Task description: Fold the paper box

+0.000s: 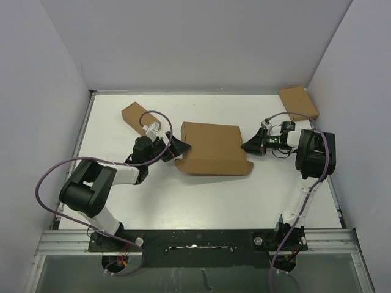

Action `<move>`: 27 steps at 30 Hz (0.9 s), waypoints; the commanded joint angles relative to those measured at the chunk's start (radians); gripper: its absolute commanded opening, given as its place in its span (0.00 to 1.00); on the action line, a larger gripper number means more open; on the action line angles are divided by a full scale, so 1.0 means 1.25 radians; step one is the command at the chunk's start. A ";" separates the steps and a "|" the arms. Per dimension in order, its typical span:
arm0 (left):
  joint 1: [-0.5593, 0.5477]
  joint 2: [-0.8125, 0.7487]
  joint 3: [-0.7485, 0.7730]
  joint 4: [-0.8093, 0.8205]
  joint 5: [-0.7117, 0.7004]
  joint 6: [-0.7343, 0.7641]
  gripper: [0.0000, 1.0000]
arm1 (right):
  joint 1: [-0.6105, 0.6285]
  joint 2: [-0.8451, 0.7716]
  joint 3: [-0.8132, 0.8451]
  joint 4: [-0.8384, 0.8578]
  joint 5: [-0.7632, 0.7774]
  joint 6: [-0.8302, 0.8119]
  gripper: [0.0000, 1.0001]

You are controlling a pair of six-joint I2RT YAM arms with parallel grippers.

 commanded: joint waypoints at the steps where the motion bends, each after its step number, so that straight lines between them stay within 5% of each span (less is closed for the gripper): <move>1: -0.011 0.036 0.037 0.053 -0.012 -0.009 0.98 | -0.005 0.029 0.005 -0.007 0.097 -0.039 0.25; 18: -0.033 0.044 0.028 0.125 -0.039 -0.114 0.55 | -0.005 0.002 0.017 -0.024 0.099 -0.073 0.30; 27: -0.035 -0.006 -0.009 0.138 -0.069 -0.140 0.47 | -0.032 -0.065 0.045 -0.071 0.107 -0.150 0.50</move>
